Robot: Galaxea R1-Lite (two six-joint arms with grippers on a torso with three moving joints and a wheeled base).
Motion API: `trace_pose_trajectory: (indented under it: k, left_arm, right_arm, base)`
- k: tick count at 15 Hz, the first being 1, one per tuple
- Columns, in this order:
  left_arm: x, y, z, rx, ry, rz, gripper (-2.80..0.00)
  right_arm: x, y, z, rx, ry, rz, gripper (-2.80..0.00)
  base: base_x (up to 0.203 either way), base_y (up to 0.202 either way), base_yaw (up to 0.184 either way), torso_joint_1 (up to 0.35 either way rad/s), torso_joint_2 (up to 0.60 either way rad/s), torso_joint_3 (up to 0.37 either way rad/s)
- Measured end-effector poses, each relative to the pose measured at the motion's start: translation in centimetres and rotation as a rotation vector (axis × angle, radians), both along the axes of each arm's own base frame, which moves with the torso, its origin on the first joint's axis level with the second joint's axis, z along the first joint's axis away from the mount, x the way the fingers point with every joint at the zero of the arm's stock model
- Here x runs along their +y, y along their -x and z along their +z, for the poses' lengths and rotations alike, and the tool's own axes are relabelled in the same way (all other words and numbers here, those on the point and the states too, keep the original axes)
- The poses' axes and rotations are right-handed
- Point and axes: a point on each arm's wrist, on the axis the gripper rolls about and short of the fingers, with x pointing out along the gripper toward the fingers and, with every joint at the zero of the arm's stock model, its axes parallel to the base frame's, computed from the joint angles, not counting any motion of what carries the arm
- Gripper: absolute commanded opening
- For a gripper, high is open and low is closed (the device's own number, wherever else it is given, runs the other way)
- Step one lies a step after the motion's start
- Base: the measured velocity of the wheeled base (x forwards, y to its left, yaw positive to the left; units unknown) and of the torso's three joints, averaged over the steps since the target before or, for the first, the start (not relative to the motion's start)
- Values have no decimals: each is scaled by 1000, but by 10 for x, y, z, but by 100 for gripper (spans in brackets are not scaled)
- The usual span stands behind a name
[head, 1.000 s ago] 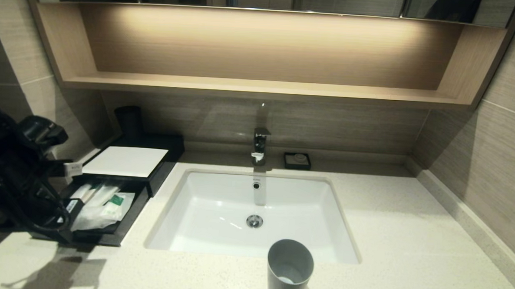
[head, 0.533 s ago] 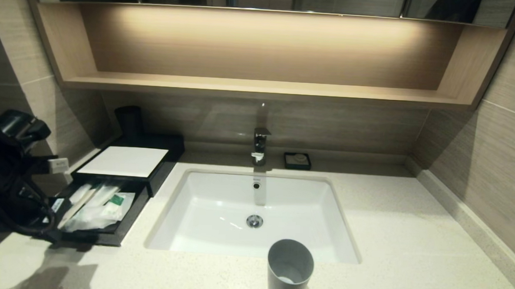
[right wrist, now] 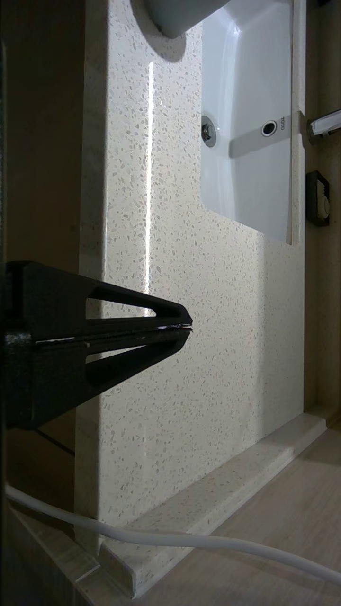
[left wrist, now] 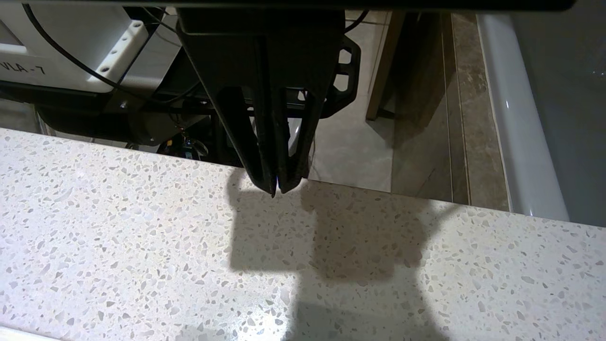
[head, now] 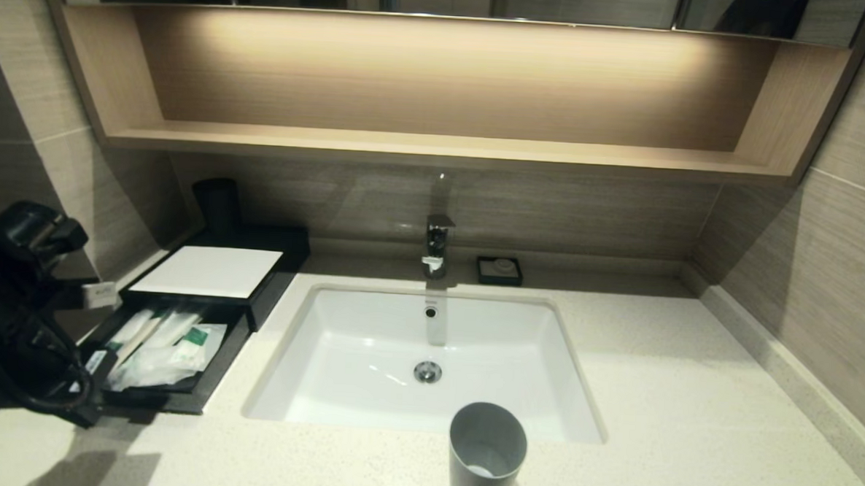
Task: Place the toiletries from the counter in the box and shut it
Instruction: Close the drawer
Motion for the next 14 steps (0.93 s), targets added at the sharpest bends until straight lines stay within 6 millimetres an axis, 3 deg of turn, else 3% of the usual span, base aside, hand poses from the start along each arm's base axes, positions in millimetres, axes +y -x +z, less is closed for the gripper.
trace_pose_trajectory:
  k: [7,14]
  left_arm:
    - [-2,12,1,-6,-17,-82,-280]
    - [-6,10,7,-78,-31,-101,-280]
  right_arm:
    - [0,0,0,0,1,0,-280]
    - [0,0,0,0,0,0,-280]
  base:
    - [0,0,0,0,0,0]
    - [0,0,0,0,0,0]
